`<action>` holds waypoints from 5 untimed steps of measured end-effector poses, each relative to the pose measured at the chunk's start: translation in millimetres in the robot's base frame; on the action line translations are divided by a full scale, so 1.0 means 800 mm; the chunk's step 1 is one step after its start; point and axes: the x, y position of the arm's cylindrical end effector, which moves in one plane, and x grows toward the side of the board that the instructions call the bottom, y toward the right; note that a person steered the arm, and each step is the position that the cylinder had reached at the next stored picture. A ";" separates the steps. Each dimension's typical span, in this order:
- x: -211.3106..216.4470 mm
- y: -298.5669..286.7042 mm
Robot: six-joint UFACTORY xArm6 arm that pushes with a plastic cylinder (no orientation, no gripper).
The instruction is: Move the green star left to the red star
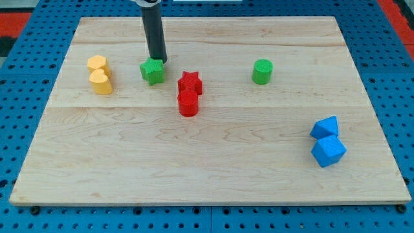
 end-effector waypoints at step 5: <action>0.011 -0.074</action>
